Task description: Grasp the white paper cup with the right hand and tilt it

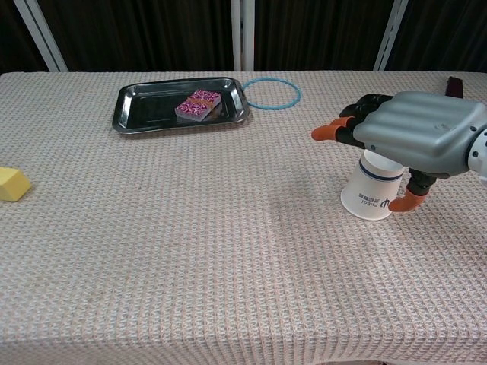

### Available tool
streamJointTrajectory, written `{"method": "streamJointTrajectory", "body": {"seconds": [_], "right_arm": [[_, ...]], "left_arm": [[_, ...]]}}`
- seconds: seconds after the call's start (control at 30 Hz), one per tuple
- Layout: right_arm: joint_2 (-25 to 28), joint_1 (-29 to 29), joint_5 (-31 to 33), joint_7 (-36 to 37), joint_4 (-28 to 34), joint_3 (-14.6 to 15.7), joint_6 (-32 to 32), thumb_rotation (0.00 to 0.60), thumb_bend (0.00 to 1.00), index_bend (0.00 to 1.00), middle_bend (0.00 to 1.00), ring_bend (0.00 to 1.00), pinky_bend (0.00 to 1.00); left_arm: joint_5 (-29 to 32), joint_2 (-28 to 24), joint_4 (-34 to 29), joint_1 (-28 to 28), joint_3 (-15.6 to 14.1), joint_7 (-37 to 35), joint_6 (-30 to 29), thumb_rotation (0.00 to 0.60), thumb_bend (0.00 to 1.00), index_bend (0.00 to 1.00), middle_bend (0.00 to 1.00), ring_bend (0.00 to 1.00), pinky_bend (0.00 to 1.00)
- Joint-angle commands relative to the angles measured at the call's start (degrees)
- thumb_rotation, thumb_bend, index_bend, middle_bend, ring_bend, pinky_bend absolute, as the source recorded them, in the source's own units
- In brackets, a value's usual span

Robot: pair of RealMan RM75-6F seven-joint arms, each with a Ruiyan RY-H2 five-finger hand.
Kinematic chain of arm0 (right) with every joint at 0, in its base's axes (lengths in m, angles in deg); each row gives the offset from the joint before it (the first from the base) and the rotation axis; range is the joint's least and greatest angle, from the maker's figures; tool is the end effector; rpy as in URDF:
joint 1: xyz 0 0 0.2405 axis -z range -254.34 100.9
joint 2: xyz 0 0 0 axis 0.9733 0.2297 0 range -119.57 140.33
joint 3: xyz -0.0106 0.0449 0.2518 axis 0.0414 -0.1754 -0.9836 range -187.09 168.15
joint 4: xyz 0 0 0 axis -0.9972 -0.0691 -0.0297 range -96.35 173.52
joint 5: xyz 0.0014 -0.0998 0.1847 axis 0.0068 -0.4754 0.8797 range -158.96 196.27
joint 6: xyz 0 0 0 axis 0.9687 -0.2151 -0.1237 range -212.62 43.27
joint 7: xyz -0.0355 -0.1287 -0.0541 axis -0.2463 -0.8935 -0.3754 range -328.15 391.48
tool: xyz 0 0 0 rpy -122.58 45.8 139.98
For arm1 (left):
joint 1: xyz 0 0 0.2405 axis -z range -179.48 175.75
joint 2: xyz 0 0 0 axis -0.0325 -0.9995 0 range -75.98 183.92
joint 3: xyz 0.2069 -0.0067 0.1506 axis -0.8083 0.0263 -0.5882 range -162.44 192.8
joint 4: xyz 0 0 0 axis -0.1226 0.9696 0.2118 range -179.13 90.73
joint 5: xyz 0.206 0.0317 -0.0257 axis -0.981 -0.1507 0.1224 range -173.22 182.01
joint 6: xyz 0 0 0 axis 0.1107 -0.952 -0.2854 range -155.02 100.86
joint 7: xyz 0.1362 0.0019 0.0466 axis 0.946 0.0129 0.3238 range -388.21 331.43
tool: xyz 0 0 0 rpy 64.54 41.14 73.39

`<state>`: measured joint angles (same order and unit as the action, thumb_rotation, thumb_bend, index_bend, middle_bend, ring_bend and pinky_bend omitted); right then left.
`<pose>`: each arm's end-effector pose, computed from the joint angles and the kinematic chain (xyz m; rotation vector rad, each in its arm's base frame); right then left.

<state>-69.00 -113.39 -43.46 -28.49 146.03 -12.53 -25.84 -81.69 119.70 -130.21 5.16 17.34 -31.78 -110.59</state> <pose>-0.1455 -0.2632 0.0045 2.1178 -0.4597 0.5389 -0.3257 0.1924 0.1561 -1.4249 -0.8896 -0.8936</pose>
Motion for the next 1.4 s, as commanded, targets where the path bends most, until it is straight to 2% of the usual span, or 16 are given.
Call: {"method": "streamJointTrajectory", "body": {"seconds": [0.03, 0.33, 0.5, 0.63, 0.7, 0.83, 0.93, 1.07, 1.17, 1.27, 1.4], "right_arm": [[-0.28, -0.53, 1.03, -0.78, -0.21, 0.50, 0.56, 0.600, 0.07, 0.14, 0.17, 0.00, 0.00], [-1.32, -1.43, 1.70, -2.29, -0.82, 1.72, 3.05, 0.600, 0.12, 0.31, 0.30, 0.00, 0.00], [-2.07, -1.47, 0.21, -2.11, -1.79, 2.16, 4.93, 0.600, 0.14, 0.47, 0.43, 0.03, 0.00], [-1.24, -1.32, -1.43, 0.80, -1.41, 1.56, 5.81, 0.600, 0.14, 0.51, 0.47, 0.06, 0.00], [-0.51, -0.96, -2.96, 4.54, -1.13, 0.73, 6.37, 0.600, 0.14, 0.52, 0.47, 0.07, 0.00], [0.09, 0.61, -8.05, 19.29, -2.65, -1.48, 7.34, 0.600, 0.14, 0.53, 0.49, 0.10, 0.00], [-1.61, 2.69, -13.79, 36.96, -6.87, -2.86, 9.63, 0.600, 0.15, 0.56, 0.51, 0.13, 0.00], [-7.22, 5.57, -20.23, 63.79, -16.12, -2.69, 13.32, 0.600, 0.18, 0.58, 0.53, 0.16, 0.00], [-11.09, 6.89, -20.68, 76.69, -22.09, -2.28, 13.68, 0.600, 0.18, 0.59, 0.53, 0.16, 0.00], [-13.11, 7.46, -18.81, 82.92, -25.46, -2.13, 11.29, 0.600, 0.18, 0.59, 0.54, 0.16, 0.00], [-14.39, 8.03, -17.60, 86.22, -28.04, -2.08, 9.41, 0.600, 0.18, 0.59, 0.54, 0.16, 0.00]], "left_arm": [[-0.01, 0.04, 0.10, -0.03, 0.00, -0.13, -0.04, 0.600, 0.02, 0.07, 0.02, 0.00, 0.07], [0.04, 0.12, 0.54, -0.12, -0.03, -0.51, -0.06, 0.600, 0.02, 0.07, 0.02, 0.00, 0.07], [0.17, 0.17, 0.75, -0.18, -0.02, -0.85, 0.01, 0.600, 0.02, 0.07, 0.02, 0.00, 0.07], [0.14, 0.24, 0.93, -0.25, -0.07, -0.99, -0.05, 0.600, 0.02, 0.07, 0.02, 0.00, 0.07], [0.07, 0.28, 0.99, -0.29, -0.06, -1.05, -0.18, 0.600, 0.02, 0.07, 0.02, 0.00, 0.07], [-0.14, 0.34, 1.06, -0.39, -0.04, -1.17, -0.54, 0.600, 0.02, 0.07, 0.02, 0.00, 0.07], [-0.23, 0.34, 0.99, -0.40, -0.09, -1.06, -0.55, 0.600, 0.02, 0.07, 0.02, 0.00, 0.07], [-0.33, 0.31, 0.83, -0.30, -0.11, -0.87, -0.42, 0.600, 0.02, 0.07, 0.02, 0.00, 0.07], [-0.44, 0.34, 0.70, -0.21, -0.10, -0.77, -0.38, 0.600, 0.02, 0.07, 0.02, 0.00, 0.07], [-0.45, 0.35, 0.62, -0.16, -0.18, -0.58, -0.19, 0.600, 0.02, 0.07, 0.02, 0.00, 0.07], [-0.18, 0.39, 0.75, -0.11, -0.25, -0.61, 0.24, 0.600, 0.02, 0.07, 0.02, 0.00, 0.07]]}}
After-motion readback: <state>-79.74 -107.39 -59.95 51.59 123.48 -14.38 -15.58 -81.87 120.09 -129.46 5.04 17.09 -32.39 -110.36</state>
